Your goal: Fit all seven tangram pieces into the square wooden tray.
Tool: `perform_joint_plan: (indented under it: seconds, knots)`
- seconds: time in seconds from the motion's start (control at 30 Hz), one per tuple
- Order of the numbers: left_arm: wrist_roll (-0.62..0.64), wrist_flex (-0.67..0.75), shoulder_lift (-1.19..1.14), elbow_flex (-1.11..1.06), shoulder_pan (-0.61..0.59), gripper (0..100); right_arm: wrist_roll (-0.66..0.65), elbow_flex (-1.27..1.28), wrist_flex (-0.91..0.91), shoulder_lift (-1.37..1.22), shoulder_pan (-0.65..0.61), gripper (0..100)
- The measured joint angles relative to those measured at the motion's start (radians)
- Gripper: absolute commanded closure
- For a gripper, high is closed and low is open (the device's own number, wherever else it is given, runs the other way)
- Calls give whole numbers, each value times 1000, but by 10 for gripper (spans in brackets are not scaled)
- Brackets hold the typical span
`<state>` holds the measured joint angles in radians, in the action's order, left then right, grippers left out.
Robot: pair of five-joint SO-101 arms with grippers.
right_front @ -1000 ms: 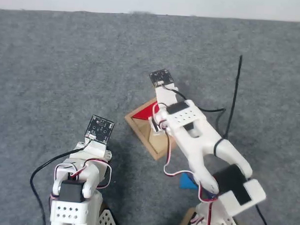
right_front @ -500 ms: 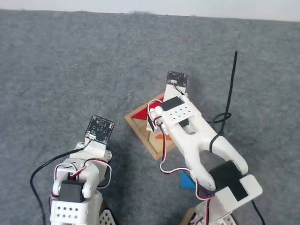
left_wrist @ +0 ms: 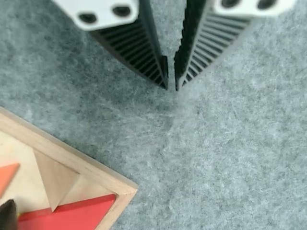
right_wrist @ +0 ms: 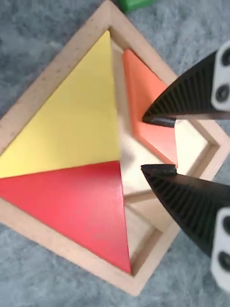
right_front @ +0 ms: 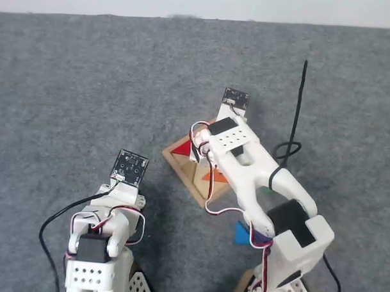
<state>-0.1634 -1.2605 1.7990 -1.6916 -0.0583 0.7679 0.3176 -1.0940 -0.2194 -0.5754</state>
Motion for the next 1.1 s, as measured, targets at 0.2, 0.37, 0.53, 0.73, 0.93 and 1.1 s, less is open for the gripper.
perform_joint_plan:
  seconds: [0.2, 0.37, 0.53, 0.73, 0.93, 1.1]
  knots:
    - [0, 0, 0, 0, 0, 978, -54, 0, -55, -6, 5, 886]
    - [0, 0, 0, 0, 0, 978, -81, -3, -64, -8, 14, 886]
    - [0, 0, 0, 0, 0, 978, -84, -3, -64, -6, 11, 885]
    - [0, 0, 0, 0, 0, 978, -468, 20, -77, 55, -3, 885]
    - [0, 0, 0, 0, 0, 978, -936, 29, -133, 155, -37, 885]
    - [0, 0, 0, 0, 0, 978, -1134, 32, -137, 189, -34, 786]
